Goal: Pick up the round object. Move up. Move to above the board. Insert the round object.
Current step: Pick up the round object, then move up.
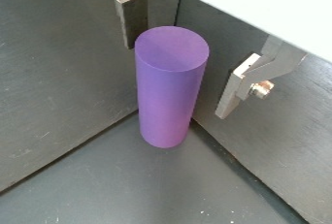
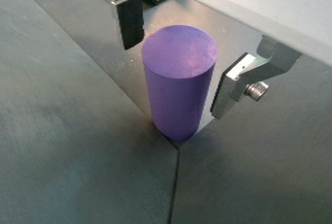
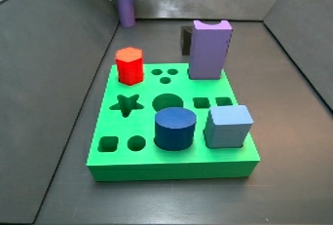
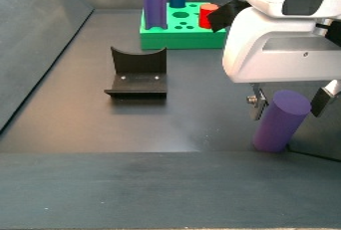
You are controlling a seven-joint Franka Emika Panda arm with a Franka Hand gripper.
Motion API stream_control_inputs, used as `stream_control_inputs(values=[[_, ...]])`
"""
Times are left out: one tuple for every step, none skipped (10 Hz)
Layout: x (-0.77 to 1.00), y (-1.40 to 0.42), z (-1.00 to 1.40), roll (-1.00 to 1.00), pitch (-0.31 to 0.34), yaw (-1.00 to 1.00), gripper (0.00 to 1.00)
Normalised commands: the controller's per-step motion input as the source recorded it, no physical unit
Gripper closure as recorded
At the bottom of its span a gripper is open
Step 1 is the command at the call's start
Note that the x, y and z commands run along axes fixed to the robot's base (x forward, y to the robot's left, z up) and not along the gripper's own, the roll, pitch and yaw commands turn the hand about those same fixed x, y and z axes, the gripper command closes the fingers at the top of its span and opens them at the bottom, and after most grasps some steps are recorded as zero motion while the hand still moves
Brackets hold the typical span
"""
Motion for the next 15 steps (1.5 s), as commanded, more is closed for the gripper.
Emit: stream_control_inputs(values=[[0.0, 0.13, -0.05, 0.0, 0.0, 0.02, 0.0], [0.0, 0.0, 0.0, 0.0, 0.0, 0.0, 0.0], [0.0, 0.0, 0.0, 0.0, 0.0, 0.0, 1.0], [0.0, 0.0, 0.0, 0.0, 0.0, 0.0, 1.0], [0.0, 0.0, 0.0, 0.0, 0.0, 0.0, 1.0], [0.0, 0.0, 0.0, 0.0, 0.0, 0.0, 1.0], [0.0, 0.0, 0.0, 0.0, 0.0, 0.0, 1.0], [0.0, 0.0, 0.0, 0.0, 0.0, 0.0, 1.0], [0.0, 0.0, 0.0, 0.0, 0.0, 0.0, 1.0], [0.0, 0.0, 0.0, 0.0, 0.0, 0.0, 1.0], [0.0, 0.0, 0.0, 0.0, 0.0, 0.0, 1.0], [0.0, 0.0, 0.0, 0.0, 0.0, 0.0, 1.0], [0.0, 0.0, 0.0, 0.0, 0.0, 0.0, 1.0], [0.0, 0.0, 0.83, 0.0, 0.0, 0.0, 1.0], [-0.02, 0.03, 0.8, 0.01, 0.023, -0.07, 1.0]])
